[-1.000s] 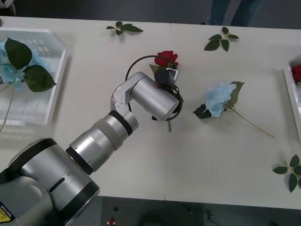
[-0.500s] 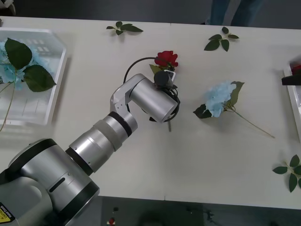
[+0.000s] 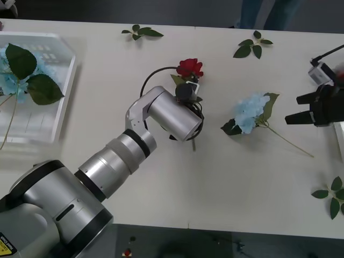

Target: Put the red flowers into the right box and the blue flowers into the left box

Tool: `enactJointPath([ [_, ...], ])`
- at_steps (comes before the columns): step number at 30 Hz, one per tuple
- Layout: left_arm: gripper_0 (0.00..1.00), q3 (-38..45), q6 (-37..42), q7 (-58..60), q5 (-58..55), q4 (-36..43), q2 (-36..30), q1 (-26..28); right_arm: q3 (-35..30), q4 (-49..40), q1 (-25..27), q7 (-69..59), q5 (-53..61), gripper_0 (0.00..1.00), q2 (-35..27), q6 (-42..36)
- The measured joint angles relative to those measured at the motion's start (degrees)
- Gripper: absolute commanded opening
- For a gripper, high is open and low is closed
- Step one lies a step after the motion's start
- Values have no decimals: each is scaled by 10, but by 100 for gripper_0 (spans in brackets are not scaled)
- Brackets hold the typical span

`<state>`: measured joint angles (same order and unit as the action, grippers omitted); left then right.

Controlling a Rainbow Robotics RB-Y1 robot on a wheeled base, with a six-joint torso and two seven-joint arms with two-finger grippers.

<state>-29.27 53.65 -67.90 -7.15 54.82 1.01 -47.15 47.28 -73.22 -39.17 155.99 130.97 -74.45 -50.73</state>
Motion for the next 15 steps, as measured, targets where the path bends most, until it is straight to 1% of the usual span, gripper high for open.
enactJointPath([
  [4,56,0,-3,0,0,2,0,5,0,-44,23,0,-30,100,0,37],
  [10,56,0,-3,0,0,2,0,5,0,-67,28,0,-88,100,1,85],
  [11,51,0,-3,0,0,2,0,5,0,-67,28,0,-100,100,3,94],
  [12,37,0,-3,0,0,2,0,5,0,-67,28,0,-112,100,8,102],
  [13,16,0,-3,0,0,2,0,5,0,-66,28,0,-127,100,14,112],
  [14,6,0,-3,0,1,2,0,5,0,-66,28,0,-141,100,22,119],
  [15,1,0,-3,0,1,2,0,5,0,-66,28,0,-152,100,29,125],
])
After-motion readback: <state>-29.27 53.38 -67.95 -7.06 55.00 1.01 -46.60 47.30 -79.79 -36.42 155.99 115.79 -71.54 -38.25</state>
